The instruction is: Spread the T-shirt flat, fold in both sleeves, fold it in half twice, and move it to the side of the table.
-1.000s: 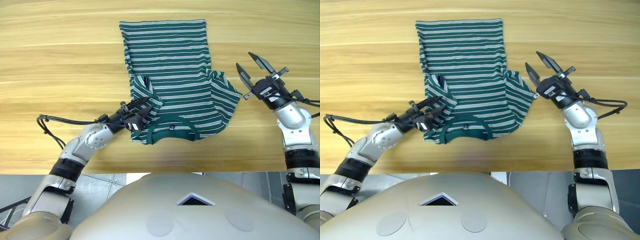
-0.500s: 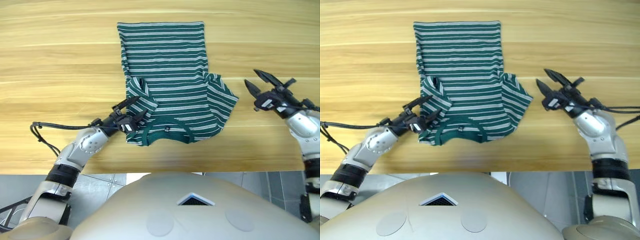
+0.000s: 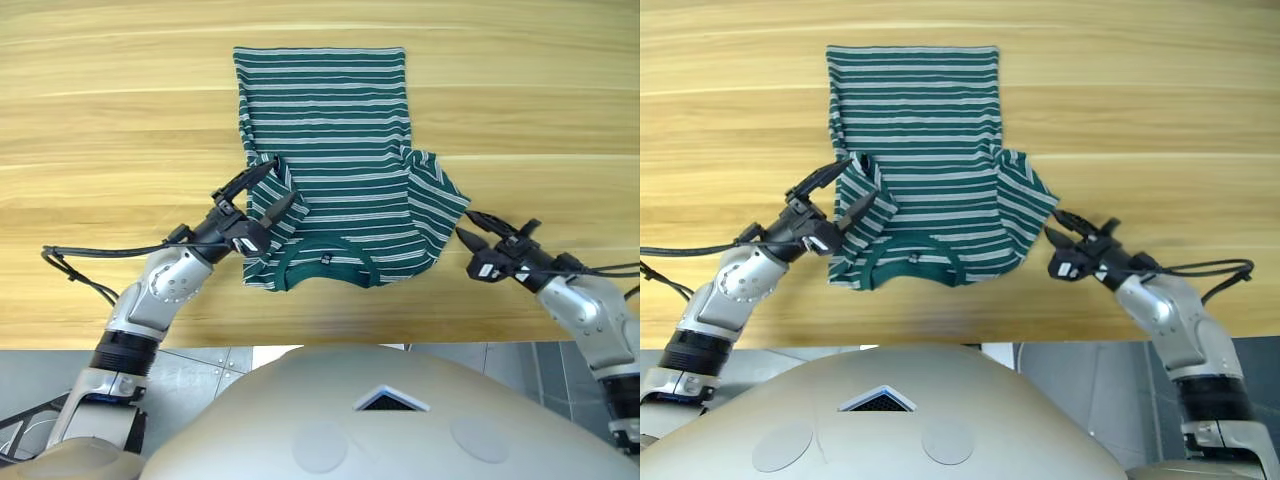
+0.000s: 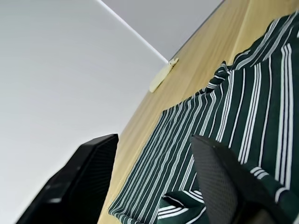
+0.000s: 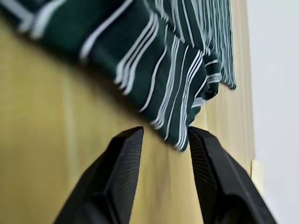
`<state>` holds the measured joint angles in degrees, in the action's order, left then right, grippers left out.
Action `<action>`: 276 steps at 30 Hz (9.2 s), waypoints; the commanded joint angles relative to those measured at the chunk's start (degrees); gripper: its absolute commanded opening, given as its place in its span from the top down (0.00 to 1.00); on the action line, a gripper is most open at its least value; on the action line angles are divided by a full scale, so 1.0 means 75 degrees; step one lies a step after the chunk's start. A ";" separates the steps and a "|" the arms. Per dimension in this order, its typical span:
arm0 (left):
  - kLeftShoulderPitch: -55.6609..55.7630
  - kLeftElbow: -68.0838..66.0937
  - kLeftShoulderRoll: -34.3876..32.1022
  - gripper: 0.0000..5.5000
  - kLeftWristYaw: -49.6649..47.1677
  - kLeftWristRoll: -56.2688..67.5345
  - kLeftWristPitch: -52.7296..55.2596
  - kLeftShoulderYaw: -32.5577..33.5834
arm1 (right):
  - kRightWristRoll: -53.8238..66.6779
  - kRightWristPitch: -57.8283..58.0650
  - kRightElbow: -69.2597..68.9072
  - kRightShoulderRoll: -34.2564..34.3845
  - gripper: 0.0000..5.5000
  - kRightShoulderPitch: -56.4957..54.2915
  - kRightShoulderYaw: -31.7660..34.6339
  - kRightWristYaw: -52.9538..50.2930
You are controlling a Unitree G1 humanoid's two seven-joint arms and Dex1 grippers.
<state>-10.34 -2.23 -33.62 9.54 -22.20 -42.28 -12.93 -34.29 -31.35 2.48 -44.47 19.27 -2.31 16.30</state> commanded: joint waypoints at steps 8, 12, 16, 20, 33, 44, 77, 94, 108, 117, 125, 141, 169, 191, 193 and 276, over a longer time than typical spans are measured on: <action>0.0222 -0.0169 0.0366 0.48 -0.0064 -0.0152 0.0015 0.0078 | -0.0720 0.0275 0.1694 0.0082 0.68 -0.1302 -0.0900 -0.0923; 0.0266 -0.0205 0.0415 0.48 -0.0063 -0.0162 -0.0011 0.0095 | -0.0699 0.0240 0.1809 0.0006 0.68 -0.1378 -0.1052 -0.1058; 0.0268 -0.0177 0.0438 0.47 -0.0067 -0.0179 -0.0002 0.0118 | -0.0638 0.0211 0.1821 -0.0064 0.71 -0.1361 -0.1187 -0.1048; 0.0254 -0.0103 0.0461 0.47 -0.0044 -0.0193 0.0008 0.0119 | -0.0610 0.0217 0.2001 -0.0112 0.80 -0.1400 -0.1254 -0.1092; 0.0222 0.0065 0.0468 0.47 -0.0022 -0.0211 -0.0004 0.0125 | -0.0620 0.0304 0.2218 -0.0158 1.00 -0.1482 -0.1473 -0.1257; 0.0219 0.0015 0.0490 0.47 -0.0050 -0.0139 -0.0034 0.0153 | 0.0832 -0.0278 0.0903 0.0224 1.00 -0.1336 -0.1049 -0.1334; 0.0498 -0.0544 0.0822 0.47 -0.0098 -0.0195 -0.0169 0.0172 | 0.0616 -0.0469 0.0930 0.1567 0.95 -0.2122 -0.2098 -0.0670; 0.0681 -0.0847 0.0475 0.47 -0.0200 -0.0343 -0.0178 0.0446 | 0.1847 -0.0654 0.0193 0.1596 0.55 -0.2443 -0.1311 -0.0689; 0.0836 -0.1046 0.0593 0.47 -0.0423 -0.0398 -0.0186 0.0439 | 0.0046 -0.0165 0.3257 0.2336 0.55 -0.4514 -0.1602 -0.2426; 0.0953 -0.1026 0.0633 0.47 -0.0458 -0.0424 -0.0151 0.0428 | -0.0476 -0.0385 0.4152 0.2806 0.55 -0.4838 -0.2592 -0.2552; 0.1049 -0.1084 0.0693 0.47 -0.0473 -0.0447 -0.0196 0.0373 | -0.0830 -0.0313 0.5589 0.3462 0.55 -0.5629 -0.3237 -0.2964; -0.1002 -0.0649 -0.1996 0.47 0.0434 -0.0562 0.0048 0.1956 | 0.3563 -0.1264 -0.0014 0.0060 0.55 -0.1863 -0.0224 -0.1095; -0.0719 0.0565 -0.3112 0.47 0.3564 -0.0255 -0.0122 -0.0604 | 0.0680 -0.0773 -0.1056 -0.1602 0.55 -0.0244 -0.1739 0.1847; -0.0677 0.0451 -0.2819 0.47 0.3626 0.0129 -0.0166 -0.0826 | 0.0692 -0.0918 -0.0500 -0.1803 0.55 -0.0383 -0.1508 0.1741; -0.0646 0.0369 -0.2784 0.47 0.3588 0.0112 -0.0173 -0.0817 | 0.0689 -0.0940 -0.0446 -0.1803 0.55 -0.0415 -0.1505 0.1736; 0.7092 -0.8300 0.1602 0.99 -0.1610 -0.1445 0.0759 -0.0692 | -0.0085 -0.0092 0.8128 0.3423 1.00 -0.8242 -0.2165 -0.3404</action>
<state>40.40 -61.16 -22.29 -1.14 -32.32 -37.13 -17.27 -34.86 -31.88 60.91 -19.26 -40.15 -18.05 -7.85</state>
